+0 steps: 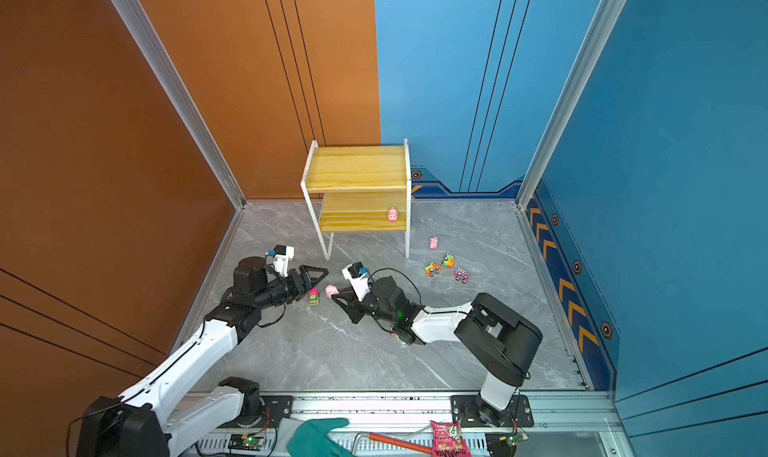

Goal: Place and organize the plastic toys onto the shelf
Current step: 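Lift the pink pig with the right gripper while the left gripper approaches it, then close the left gripper on the pig and open the right gripper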

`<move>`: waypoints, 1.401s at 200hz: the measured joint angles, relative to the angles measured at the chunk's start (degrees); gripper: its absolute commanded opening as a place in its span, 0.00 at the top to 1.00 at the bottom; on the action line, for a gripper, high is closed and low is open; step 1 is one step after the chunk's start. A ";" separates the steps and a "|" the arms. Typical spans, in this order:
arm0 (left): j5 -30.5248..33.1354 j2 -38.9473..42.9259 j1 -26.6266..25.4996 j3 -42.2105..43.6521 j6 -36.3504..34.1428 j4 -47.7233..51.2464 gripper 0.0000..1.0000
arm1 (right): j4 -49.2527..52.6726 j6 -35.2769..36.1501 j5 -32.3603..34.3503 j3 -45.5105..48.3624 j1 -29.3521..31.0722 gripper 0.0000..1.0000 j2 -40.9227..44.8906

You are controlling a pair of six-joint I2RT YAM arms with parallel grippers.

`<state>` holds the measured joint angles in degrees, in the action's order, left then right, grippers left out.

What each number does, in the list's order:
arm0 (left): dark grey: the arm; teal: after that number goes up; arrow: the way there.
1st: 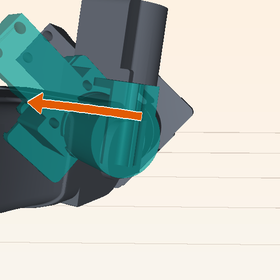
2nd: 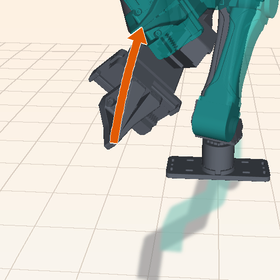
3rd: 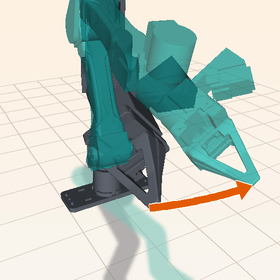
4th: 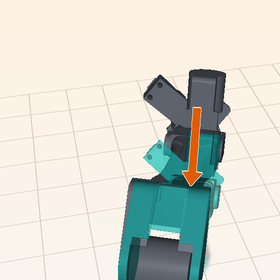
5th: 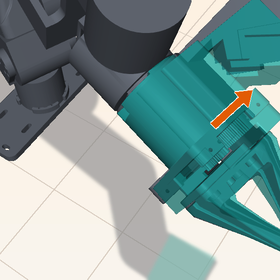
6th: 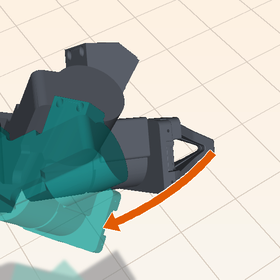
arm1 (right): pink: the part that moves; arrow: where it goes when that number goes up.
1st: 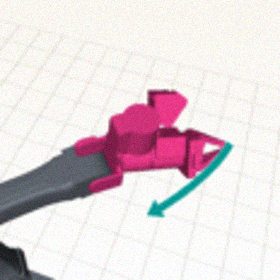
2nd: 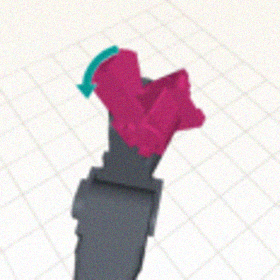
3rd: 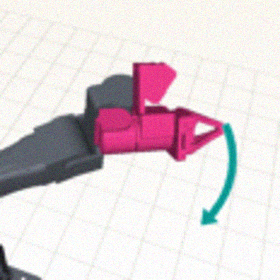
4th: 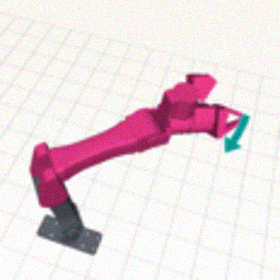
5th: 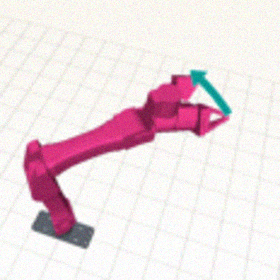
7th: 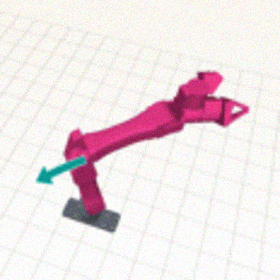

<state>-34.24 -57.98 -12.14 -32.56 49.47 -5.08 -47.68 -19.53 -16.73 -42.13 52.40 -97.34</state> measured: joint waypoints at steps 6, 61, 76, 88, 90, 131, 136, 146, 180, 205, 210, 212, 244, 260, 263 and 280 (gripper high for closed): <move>-0.26 0.15 0.00 0.00 0.17 -0.66 0.32 | -0.04 -0.13 0.00 -0.37 0.00 0.78 0.00; -1.03 0.63 0.00 0.39 1.16 -3.15 0.38 | -1.62 -1.79 -0.02 -3.50 0.00 0.78 -0.57; -1.22 0.52 0.00 0.52 1.16 -3.23 0.41 | -1.68 -1.99 -0.02 -3.74 0.00 0.78 -0.76; -1.40 0.33 0.00 0.52 1.16 -3.37 0.44 | -1.68 -2.01 -0.02 -3.80 -0.02 0.78 -0.87; -1.44 0.31 0.00 0.52 1.18 -3.39 0.44 | -1.70 -2.01 -0.02 -3.80 -0.07 0.78 -0.90; -2.08 -0.76 0.00 0.52 1.36 -3.98 0.49 | -2.14 -2.62 0.00 -4.44 -0.87 0.78 -1.46; -2.08 -0.90 0.00 0.52 1.36 -4.00 0.50 | -2.38 -2.84 0.00 -4.44 -1.03 0.78 -1.53; -2.08 -1.11 0.00 0.52 1.36 -4.09 0.50 | -2.56 -3.04 0.00 -4.46 -1.27 0.78 -1.70; -1.97 -2.08 -0.33 0.52 1.31 -4.61 0.55 | -3.26 -3.93 -0.02 -4.63 -1.64 0.78 -2.49; -1.49 -3.21 -1.25 0.52 1.07 -5.11 0.60 | -3.87 -4.55 -0.04 -4.66 -1.66 0.78 -2.82; -1.27 -3.43 -1.49 0.52 1.07 -5.20 0.61 | -3.93 -4.59 -0.04 -4.68 -1.68 0.78 -2.86; -1.20 -3.54 -1.57 0.52 1.01 -5.27 0.62 | -3.98 -4.59 -0.04 -4.68 -1.68 0.78 -2.86; -0.50 -4.31 -2.45 0.52 0.94 -6.05 0.70 | -4.57 -5.01 -0.04 -4.90 -1.81 0.77 -3.21; -0.02 -4.31 -2.47 0.52 0.94 -6.12 0.72 | -4.90 -5.22 -0.04 -5.01 -1.86 0.74 -3.58; 0.11 -4.31 -2.47 0.52 0.92 -6.12 0.73 | -4.92 -5.38 -0.04 -5.01 -1.86 0.73 -3.63; 0.81 -4.28 -2.62 0.52 0.57 -6.16 0.75 | -5.05 -5.66 0.00 -5.03 -1.92 0.63 -3.85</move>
<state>-33.43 -62.26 -14.76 -32.03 50.04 -11.25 -52.73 -25.19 -16.73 -47.16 50.48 -101.19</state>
